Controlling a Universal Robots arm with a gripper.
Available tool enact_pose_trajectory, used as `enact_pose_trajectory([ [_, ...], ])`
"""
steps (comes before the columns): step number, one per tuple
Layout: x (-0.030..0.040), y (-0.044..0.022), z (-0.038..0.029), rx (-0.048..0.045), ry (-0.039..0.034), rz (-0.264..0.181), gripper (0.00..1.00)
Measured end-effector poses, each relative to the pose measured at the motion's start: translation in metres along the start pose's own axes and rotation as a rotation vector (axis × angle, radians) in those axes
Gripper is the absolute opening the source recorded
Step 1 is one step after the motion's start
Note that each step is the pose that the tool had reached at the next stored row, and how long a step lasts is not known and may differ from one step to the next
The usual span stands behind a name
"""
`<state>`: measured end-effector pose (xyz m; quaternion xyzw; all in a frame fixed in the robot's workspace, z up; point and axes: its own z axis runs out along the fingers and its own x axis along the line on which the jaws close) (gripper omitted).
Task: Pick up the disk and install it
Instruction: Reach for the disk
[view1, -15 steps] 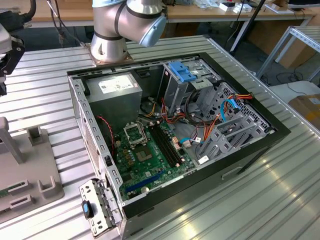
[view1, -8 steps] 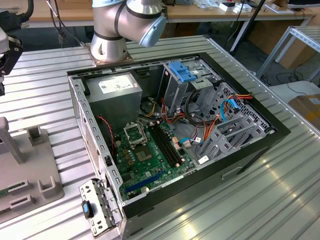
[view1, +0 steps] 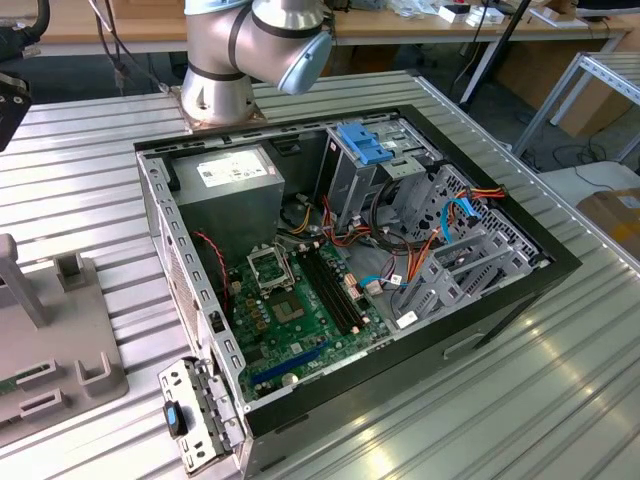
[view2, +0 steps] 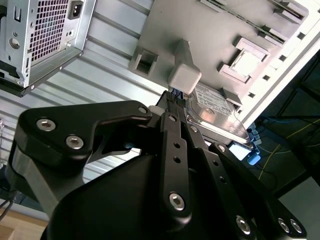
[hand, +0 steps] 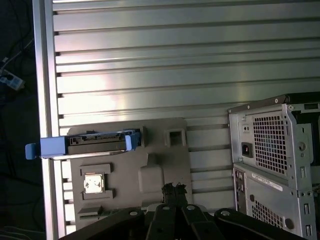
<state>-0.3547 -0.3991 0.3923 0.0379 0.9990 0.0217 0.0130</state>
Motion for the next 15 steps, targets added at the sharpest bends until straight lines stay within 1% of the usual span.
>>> enact_pose_trajectory([
  [4, 0.0009, -0.0001, 0.0000, 0.0001, 0.0000, 0.000, 0.11],
  [7, 0.0034, -0.0003, -0.0001, -0.0001, -0.0001, 0.000, 0.11],
  [8, 0.0058, -0.0004, -0.0002, 0.0000, 0.0000, 0.000, 0.11],
  [10, 0.0079, -0.0006, -0.0002, 0.0000, 0.0000, 0.000, 0.11],
  [15, 0.0092, -0.0007, -0.0002, 0.0000, -0.0001, 0.000, 0.11],
])
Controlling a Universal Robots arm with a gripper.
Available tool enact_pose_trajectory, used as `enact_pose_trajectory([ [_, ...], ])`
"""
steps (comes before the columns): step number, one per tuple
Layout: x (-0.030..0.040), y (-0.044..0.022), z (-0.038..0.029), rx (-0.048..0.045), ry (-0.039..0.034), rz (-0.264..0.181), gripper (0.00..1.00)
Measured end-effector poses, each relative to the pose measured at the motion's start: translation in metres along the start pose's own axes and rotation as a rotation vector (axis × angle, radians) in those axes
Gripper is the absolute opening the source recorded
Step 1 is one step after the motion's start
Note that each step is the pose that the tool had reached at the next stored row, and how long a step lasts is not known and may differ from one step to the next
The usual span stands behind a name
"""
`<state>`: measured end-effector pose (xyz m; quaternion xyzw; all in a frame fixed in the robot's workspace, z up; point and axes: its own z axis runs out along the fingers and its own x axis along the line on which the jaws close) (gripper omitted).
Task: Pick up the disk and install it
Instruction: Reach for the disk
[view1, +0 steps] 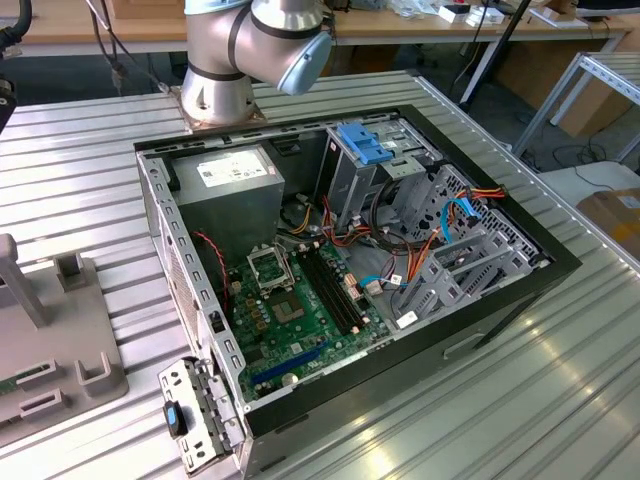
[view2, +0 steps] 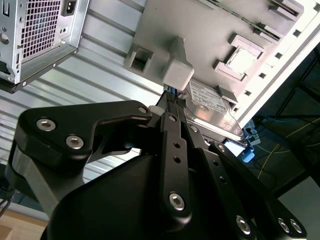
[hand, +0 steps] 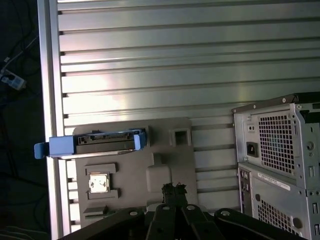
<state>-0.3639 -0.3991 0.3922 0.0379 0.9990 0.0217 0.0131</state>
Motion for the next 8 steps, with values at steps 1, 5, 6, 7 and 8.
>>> enact_pose_trajectory([
  [1, 0.0003, 0.0000, 0.0000, 0.0000, 0.0000, 0.000, 0.11],
  [5, 0.0027, -0.0002, -0.0001, 0.0000, 0.0000, 0.000, 0.11],
  [6, 0.0031, -0.0003, 0.0000, 0.0000, 0.0000, 0.000, 0.11],
  [7, 0.0036, -0.0003, -0.0001, 0.0000, 0.0000, 0.000, 0.11],
  [8, 0.0042, -0.0003, -0.0001, 0.0000, 0.0000, 0.000, 0.11],
])
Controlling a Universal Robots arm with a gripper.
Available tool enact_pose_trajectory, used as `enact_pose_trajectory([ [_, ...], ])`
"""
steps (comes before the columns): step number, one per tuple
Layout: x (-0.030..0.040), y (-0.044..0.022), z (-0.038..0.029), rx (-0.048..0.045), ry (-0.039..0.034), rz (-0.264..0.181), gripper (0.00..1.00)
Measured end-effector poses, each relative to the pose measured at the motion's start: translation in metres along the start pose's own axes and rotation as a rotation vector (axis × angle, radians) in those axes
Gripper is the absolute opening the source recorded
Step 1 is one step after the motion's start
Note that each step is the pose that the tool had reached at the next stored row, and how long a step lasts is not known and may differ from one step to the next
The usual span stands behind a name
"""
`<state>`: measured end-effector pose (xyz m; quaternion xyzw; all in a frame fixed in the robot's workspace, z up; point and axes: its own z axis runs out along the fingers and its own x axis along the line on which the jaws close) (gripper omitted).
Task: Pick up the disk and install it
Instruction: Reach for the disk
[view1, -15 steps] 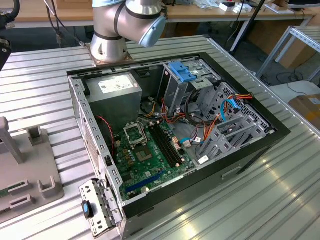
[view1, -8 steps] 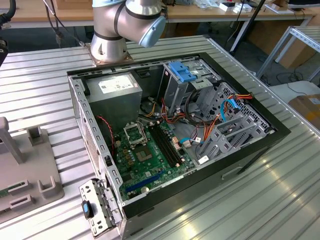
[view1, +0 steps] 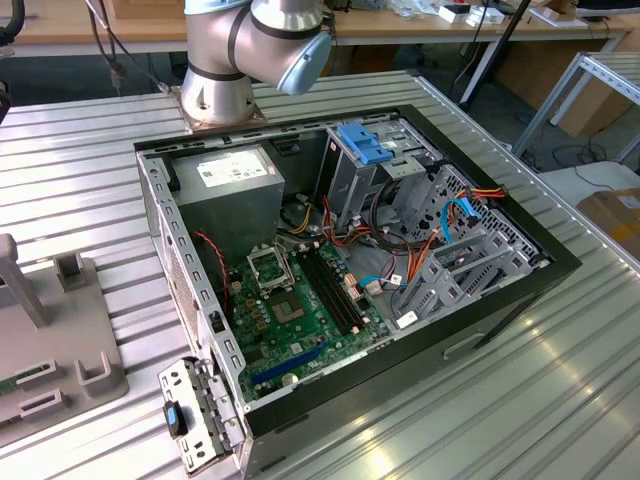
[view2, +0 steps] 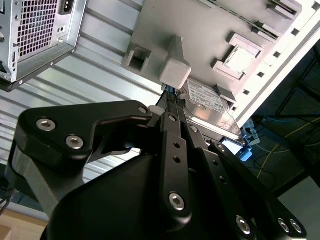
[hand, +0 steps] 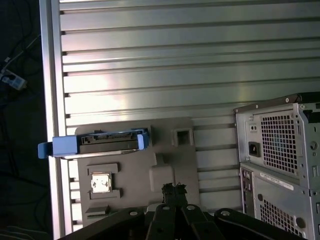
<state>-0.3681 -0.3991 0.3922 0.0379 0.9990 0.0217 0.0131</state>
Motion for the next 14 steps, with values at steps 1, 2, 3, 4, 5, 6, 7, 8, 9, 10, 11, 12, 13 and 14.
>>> enact_pose_trajectory([
  [1, 0.0004, 0.0000, 0.0000, 0.0000, 0.0000, 0.000, 0.11],
  [2, 0.0013, -0.0001, 0.0000, 0.0000, 0.0000, 0.000, 0.11],
  [3, 0.0025, -0.0002, -0.0001, 0.0000, 0.0000, 0.000, 0.11],
  [4, 0.0028, -0.0002, -0.0001, 0.0001, 0.0000, 0.000, 0.11],
  [5, 0.0028, -0.0002, -0.0001, 0.0000, 0.0000, 0.000, 0.11],
  [6, 0.0029, -0.0002, -0.0001, 0.0000, 0.0000, 0.000, 0.11],
  [7, 0.0030, -0.0002, -0.0001, 0.0000, 0.0000, 0.000, 0.11],
  [8, 0.0030, -0.0002, -0.0001, 0.0001, 0.0000, 0.000, 0.11],
  [9, 0.0031, 0.0001, 0.0000, -0.0001, -0.0001, 0.000, 0.11],
  [10, 0.0032, 0.0006, 0.0000, 0.0000, 0.0000, 0.000, 0.11],
  [11, 0.0033, 0.0019, 0.0000, 0.0000, 0.0000, 0.000, 0.11],
  [12, 0.0036, 0.0041, 0.0001, 0.0000, 0.0000, 0.000, 0.11],
  [13, 0.0040, 0.0069, 0.0003, 0.0001, -0.0001, 0.000, 0.11],
  [14, 0.0046, 0.0113, 0.0005, 0.0000, 0.0000, 0.000, 0.11],
])
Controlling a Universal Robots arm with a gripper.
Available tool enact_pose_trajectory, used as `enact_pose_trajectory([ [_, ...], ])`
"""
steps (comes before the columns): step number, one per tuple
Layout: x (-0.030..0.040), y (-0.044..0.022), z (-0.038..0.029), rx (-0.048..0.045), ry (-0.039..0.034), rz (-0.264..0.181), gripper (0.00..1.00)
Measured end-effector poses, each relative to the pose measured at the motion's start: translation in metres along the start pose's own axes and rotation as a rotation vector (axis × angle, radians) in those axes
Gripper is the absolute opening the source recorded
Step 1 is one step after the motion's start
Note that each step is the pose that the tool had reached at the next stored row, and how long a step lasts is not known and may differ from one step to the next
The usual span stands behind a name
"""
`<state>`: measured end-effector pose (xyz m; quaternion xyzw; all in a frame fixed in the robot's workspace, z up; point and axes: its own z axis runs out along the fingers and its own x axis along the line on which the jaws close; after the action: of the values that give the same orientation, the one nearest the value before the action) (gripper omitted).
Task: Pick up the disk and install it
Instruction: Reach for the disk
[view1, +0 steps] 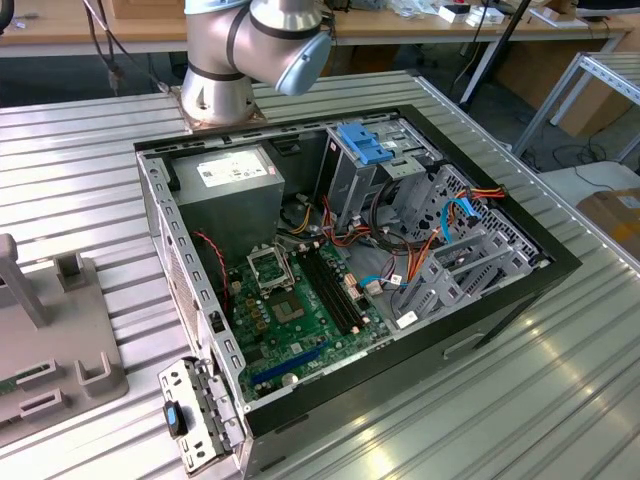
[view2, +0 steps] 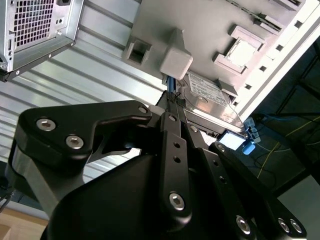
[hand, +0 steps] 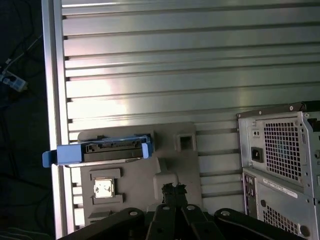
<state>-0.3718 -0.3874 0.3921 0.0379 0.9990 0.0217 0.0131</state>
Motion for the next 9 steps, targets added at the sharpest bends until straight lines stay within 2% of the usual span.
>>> enact_pose_trajectory([
  [3, 0.0007, 0.0076, 0.0005, 0.0000, 0.0000, 0.000, 0.11],
  [5, 0.0009, 0.0098, 0.0006, 0.0000, 0.0000, 0.000, 0.11],
  [9, 0.0010, 0.0101, 0.0006, 0.0000, 0.0000, 0.000, 0.11],
])
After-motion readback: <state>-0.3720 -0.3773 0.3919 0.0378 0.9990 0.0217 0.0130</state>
